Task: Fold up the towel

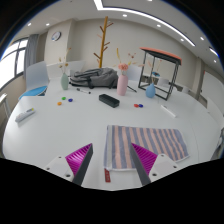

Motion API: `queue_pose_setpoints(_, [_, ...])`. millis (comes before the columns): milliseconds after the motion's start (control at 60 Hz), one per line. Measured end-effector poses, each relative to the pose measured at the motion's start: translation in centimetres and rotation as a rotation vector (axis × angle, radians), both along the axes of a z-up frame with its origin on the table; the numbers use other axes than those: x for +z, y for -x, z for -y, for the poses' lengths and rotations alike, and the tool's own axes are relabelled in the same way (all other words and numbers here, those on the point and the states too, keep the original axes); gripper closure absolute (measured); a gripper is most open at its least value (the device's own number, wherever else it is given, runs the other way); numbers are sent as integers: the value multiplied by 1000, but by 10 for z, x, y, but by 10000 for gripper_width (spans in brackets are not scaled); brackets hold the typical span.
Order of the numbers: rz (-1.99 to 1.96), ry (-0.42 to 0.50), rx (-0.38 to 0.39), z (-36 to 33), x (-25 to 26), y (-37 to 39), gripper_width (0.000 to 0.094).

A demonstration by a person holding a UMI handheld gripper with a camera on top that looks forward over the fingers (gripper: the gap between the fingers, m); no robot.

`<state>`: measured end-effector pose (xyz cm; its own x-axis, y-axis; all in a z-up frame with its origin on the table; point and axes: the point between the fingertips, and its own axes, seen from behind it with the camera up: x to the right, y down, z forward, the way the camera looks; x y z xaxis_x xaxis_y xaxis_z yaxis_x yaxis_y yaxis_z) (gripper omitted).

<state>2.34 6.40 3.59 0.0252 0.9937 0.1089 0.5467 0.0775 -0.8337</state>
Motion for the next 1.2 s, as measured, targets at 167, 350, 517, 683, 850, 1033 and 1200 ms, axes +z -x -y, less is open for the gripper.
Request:
queue_pose_setpoints(167, [48,24,2,-5,-36,43,144])
queue_pose_setpoints(350, [78,35,16,-2,-55,60,232])
queue_pose_setpoints(517, [103,-47,18,-4,-57,61,880])
queue_pose_setpoints(683, [154,33,53,22,-51,55,920])
queue_pose_setpoints(850, [90,160,72,26,22,48,925])
queue_pose_setpoints(1033, [52,176,22,-54,79,46,925])
queue_pose_setpoints(1200, [66,126,-60,-155,72,44,924])
